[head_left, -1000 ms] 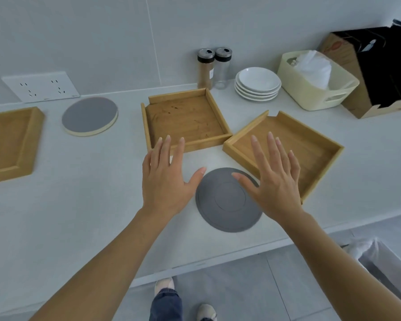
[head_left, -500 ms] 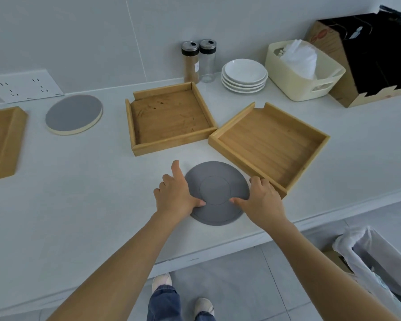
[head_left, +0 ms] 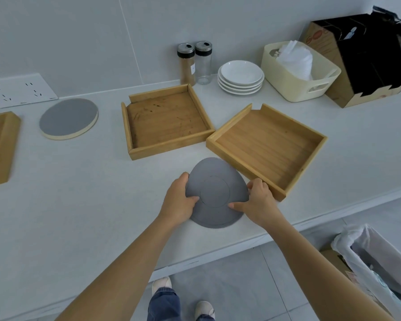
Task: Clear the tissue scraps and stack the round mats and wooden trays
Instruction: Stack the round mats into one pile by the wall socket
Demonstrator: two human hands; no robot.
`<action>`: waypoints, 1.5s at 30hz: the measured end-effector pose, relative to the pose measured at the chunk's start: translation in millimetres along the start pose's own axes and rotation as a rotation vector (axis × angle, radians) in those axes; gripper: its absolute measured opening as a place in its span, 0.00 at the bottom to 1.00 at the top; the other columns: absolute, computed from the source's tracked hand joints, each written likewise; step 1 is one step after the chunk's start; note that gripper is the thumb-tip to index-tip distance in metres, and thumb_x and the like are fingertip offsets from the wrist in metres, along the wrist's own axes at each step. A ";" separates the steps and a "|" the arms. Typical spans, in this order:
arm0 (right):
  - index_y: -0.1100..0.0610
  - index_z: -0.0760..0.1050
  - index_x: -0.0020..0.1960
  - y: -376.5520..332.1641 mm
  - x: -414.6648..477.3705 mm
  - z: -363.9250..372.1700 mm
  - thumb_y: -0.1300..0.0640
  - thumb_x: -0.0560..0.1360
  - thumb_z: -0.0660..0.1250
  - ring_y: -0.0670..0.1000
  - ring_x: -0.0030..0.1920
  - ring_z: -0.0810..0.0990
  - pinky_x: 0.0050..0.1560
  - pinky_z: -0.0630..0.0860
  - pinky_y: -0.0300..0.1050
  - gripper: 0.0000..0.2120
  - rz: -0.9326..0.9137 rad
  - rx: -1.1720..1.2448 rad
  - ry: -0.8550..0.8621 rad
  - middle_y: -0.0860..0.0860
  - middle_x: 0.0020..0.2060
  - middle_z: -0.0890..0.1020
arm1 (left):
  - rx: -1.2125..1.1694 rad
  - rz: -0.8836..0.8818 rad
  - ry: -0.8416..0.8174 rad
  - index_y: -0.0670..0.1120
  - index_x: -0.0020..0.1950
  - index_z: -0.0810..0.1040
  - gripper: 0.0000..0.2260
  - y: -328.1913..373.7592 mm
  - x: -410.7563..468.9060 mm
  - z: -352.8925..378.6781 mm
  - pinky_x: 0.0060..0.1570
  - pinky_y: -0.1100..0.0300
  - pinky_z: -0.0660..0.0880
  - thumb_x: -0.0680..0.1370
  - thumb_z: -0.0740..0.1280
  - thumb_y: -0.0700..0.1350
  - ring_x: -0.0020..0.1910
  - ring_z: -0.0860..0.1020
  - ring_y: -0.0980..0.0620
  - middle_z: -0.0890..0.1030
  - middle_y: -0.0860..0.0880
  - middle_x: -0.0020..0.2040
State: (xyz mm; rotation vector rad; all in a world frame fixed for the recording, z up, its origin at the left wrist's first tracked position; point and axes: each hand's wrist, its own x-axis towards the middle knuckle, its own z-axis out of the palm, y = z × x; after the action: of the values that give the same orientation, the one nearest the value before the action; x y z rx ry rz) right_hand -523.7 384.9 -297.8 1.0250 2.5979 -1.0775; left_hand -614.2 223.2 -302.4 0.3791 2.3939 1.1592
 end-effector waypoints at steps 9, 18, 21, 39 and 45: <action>0.59 0.69 0.57 -2.9 2.7 11.8 0.54 0.74 0.67 0.57 0.56 0.71 0.58 0.71 0.53 0.15 0.012 0.225 0.150 0.52 0.49 0.72 | -0.226 0.105 0.043 0.42 0.43 0.69 0.06 1.4 -2.7 -15.6 0.38 0.60 0.69 0.75 0.65 0.33 0.41 0.72 0.50 0.75 0.47 0.43; 0.48 0.67 0.39 -54.5 3.5 9.3 0.60 0.78 0.61 0.55 0.36 0.75 0.37 0.73 0.49 0.11 -0.309 0.388 0.320 0.46 0.36 0.76 | -0.421 0.067 0.156 0.49 0.40 0.74 0.07 -2.8 18.8 -62.6 0.42 0.49 0.75 0.73 0.69 0.38 0.43 0.75 0.46 0.78 0.51 0.42; 0.53 0.69 0.44 -86.1 13.8 11.8 0.60 0.77 0.62 0.56 0.36 0.76 0.37 0.74 0.51 0.05 -0.407 0.340 0.331 0.46 0.36 0.76 | -0.399 0.111 0.222 0.51 0.41 0.74 0.06 -3.2 30.9 -90.3 0.38 0.57 0.74 0.74 0.68 0.41 0.40 0.75 0.51 0.78 0.52 0.41; 0.54 0.71 0.44 -315.9 118.1 110.5 0.57 0.77 0.63 0.56 0.41 0.78 0.41 0.79 0.55 0.04 -0.431 0.345 0.076 0.49 0.37 0.77 | -0.420 -0.031 0.614 0.43 0.48 0.77 0.03 -85.0 114.8 -289.4 0.44 0.56 0.73 0.77 0.64 0.40 0.39 0.74 0.53 0.78 0.52 0.41; 0.58 0.72 0.45 -365.7 154.6 146.3 0.57 0.76 0.63 0.57 0.42 0.77 0.46 0.77 0.57 0.05 -0.411 0.257 -0.001 0.49 0.35 0.75 | -0.438 -0.137 0.618 0.45 0.45 0.76 0.02 -111.6 141.6 -330.7 0.51 0.43 0.76 0.77 0.65 0.40 0.43 0.76 0.47 0.77 0.52 0.40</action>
State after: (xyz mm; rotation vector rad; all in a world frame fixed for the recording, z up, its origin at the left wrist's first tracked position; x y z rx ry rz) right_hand -893.2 183.6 -253.7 0.5314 2.7931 -1.5324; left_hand -909.2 -5.0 -249.7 -0.3312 2.4799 1.8839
